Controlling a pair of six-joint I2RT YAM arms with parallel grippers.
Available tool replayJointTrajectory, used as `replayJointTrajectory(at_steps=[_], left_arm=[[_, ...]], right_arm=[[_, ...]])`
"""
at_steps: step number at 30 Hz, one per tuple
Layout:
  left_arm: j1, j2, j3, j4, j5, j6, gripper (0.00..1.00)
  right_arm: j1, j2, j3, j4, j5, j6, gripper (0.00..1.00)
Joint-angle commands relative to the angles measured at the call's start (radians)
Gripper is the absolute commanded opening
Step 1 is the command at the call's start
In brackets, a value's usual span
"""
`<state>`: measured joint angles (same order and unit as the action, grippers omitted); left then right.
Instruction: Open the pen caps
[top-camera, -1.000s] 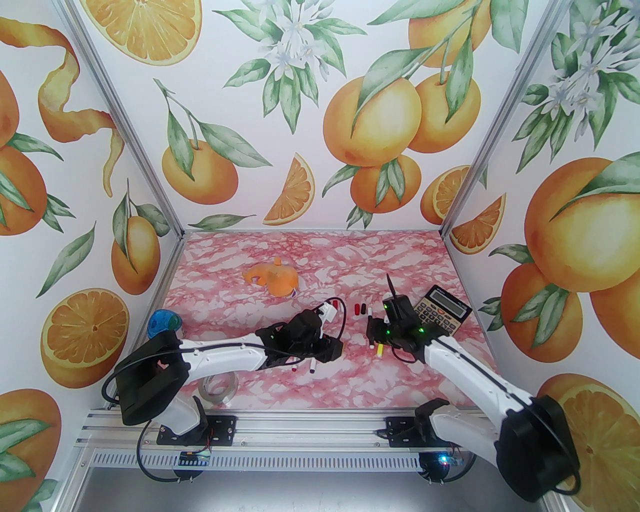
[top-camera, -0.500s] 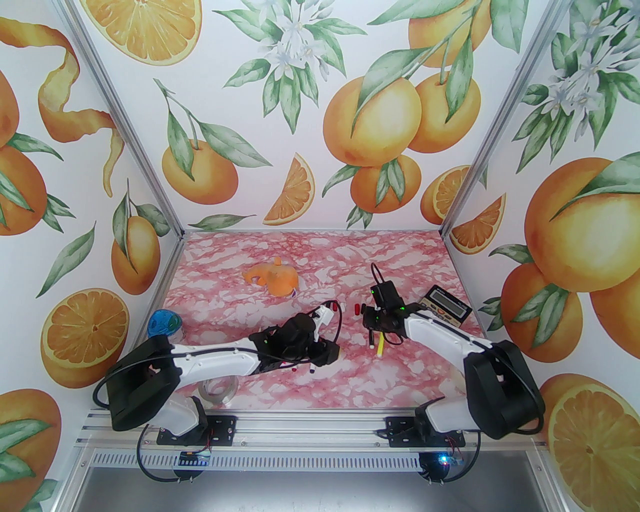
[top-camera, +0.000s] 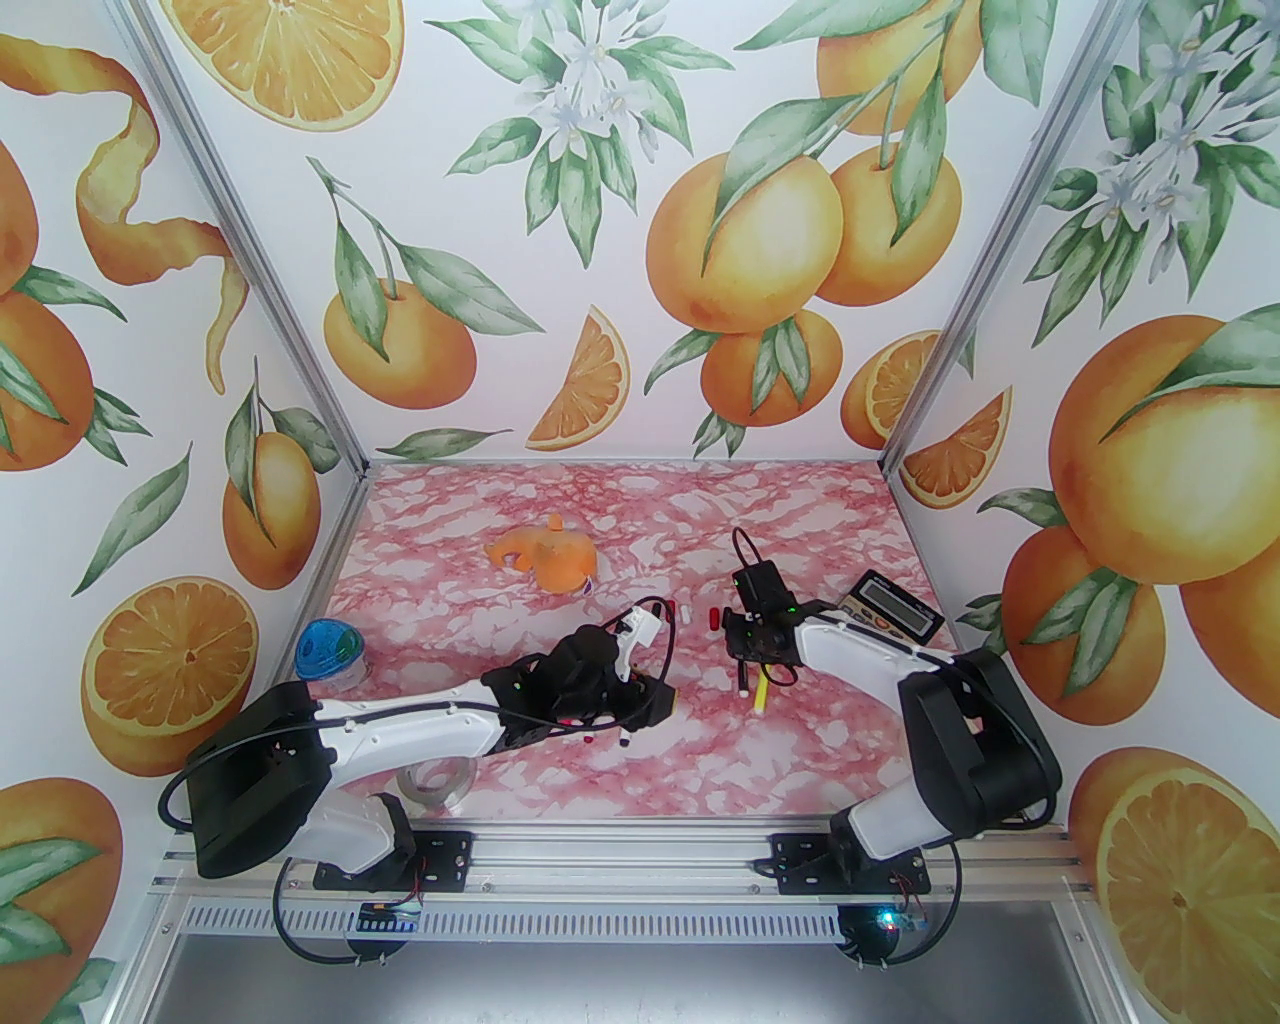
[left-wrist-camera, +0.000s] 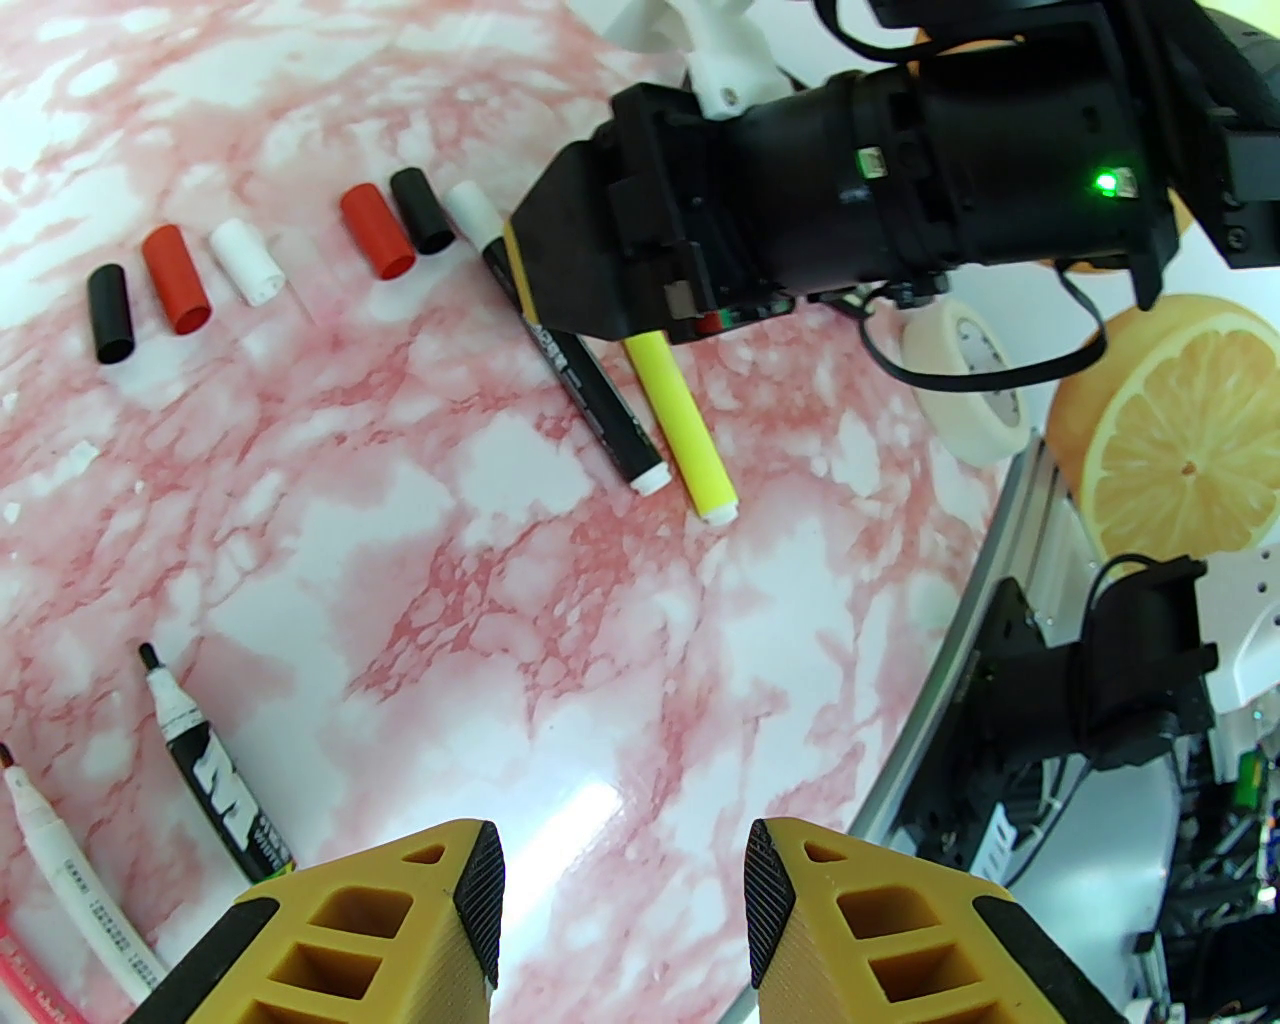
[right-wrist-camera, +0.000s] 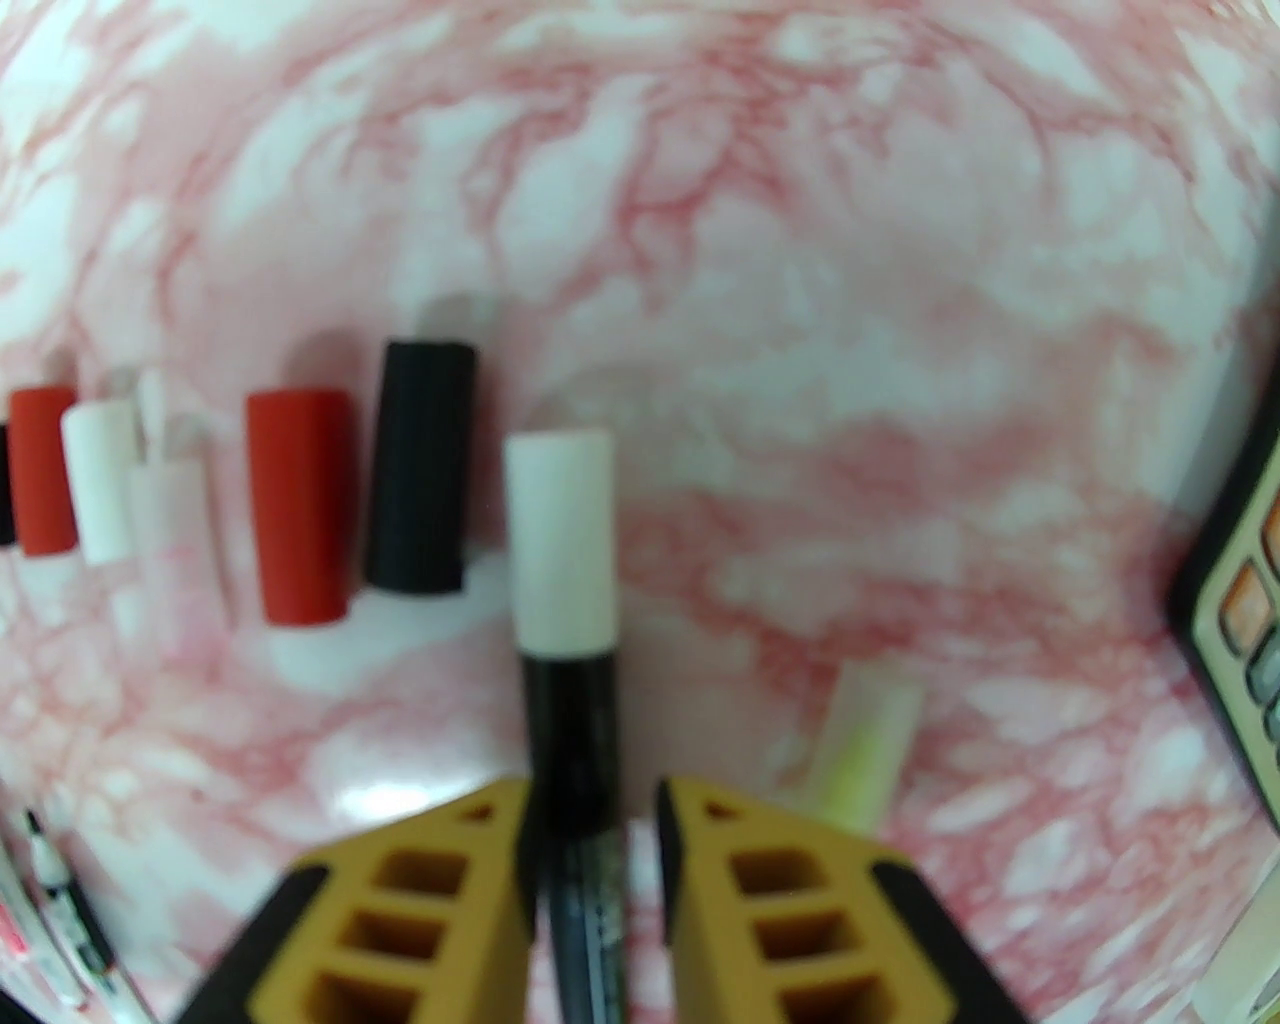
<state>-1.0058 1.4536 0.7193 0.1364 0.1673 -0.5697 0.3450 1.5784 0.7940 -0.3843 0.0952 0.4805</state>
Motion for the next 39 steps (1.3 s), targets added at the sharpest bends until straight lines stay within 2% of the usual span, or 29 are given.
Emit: replayJointTrajectory(at_steps=[1,11,20,26,31,33,39], left_arm=[[0.008,-0.026,-0.018,0.026,-0.001,0.000,0.45],[0.008,-0.014,-0.021,0.043,0.003,-0.019,0.45],[0.024,0.006,-0.043,0.162,0.081,-0.072,0.45],[0.065,0.028,-0.086,0.351,0.196,-0.138,0.45],[0.078,0.050,-0.090,0.429,0.249,-0.168,0.45],[0.090,0.069,-0.101,0.509,0.283,-0.201,0.45],[0.098,0.073,-0.087,0.526,0.295,-0.204,0.45]], right_arm=[[-0.005,0.028,0.022,0.041,0.023,-0.008,0.27],[-0.005,0.034,0.022,0.049,0.029,-0.006,0.21],[-0.003,-0.179,-0.038,0.016,-0.008,0.030,0.21],[0.006,-0.368,-0.114,0.057,-0.133,0.080,0.21],[0.011,-0.455,-0.147,0.089,-0.215,0.118,0.22],[0.015,-0.524,-0.175,0.136,-0.305,0.167,0.22],[0.037,-0.625,-0.236,0.291,-0.456,0.291,0.22]])
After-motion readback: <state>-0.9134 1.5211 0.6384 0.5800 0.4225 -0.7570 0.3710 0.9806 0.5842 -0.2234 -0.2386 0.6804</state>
